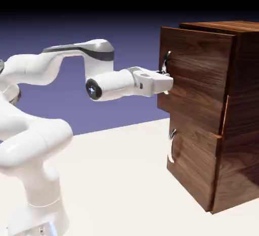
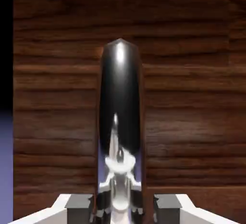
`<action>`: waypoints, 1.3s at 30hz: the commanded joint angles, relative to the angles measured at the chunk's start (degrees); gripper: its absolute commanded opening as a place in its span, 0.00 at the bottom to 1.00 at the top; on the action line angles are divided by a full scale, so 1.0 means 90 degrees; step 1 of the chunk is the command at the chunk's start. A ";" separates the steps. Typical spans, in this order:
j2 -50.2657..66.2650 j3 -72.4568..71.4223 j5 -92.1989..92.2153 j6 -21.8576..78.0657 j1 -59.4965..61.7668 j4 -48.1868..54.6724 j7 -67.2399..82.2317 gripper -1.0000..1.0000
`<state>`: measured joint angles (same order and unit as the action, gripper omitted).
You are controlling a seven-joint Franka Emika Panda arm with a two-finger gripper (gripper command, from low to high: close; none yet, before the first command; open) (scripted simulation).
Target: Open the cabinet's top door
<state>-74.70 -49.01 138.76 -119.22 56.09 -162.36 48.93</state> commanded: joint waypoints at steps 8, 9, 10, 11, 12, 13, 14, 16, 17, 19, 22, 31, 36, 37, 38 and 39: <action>0.0438 0.1544 -0.1549 0.2209 0.0268 -0.0569 0.0564 0.00; 0.0542 0.1733 -0.1772 0.2485 0.0349 -0.0586 0.0654 0.00; 0.0660 0.1919 -0.2001 0.2762 0.0438 -0.0591 0.0750 0.00; 0.0794 0.2103 -0.2238 0.3039 0.0534 -0.0582 0.0853 0.00; 0.0944 0.2282 -0.2483 0.3316 0.0635 -0.0559 0.0964 0.00; 0.1112 0.2458 -0.2737 0.3593 0.0741 -0.0522 0.1083 0.00; 0.1299 0.2628 -0.3000 0.3870 0.0850 -0.0469 0.1210 0.00; 0.1730 0.2949 -0.3551 0.4415 0.1072 -0.0313 0.1490 0.00; 0.1961 0.3090 -0.3823 0.4669 0.1176 -0.0214 0.1634 0.00; 0.2422 0.3325 -0.4334 0.5114 0.1357 0.0009 0.1912 0.00; 0.3114 0.3590 -0.5040 0.5675 0.1569 0.0398 0.2305 0.00; 0.5191 0.4021 -0.6886 0.6930 0.1881 0.1914 0.3295 0.00; 0.6345 0.4108 -0.7772 0.7519 0.1903 0.2976 0.3700 0.00; 0.6574 0.4115 -0.7936 0.7635 0.1898 0.3207 0.3766 0.00; 0.6798 0.4118 -0.8093 0.7749 0.1891 0.3437 0.3827 0.00; 0.7017 0.4118 -0.8242 0.7860 0.1882 0.3668 0.3881 0.00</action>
<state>-11.55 -11.93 64.53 -48.43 73.05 -129.34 83.89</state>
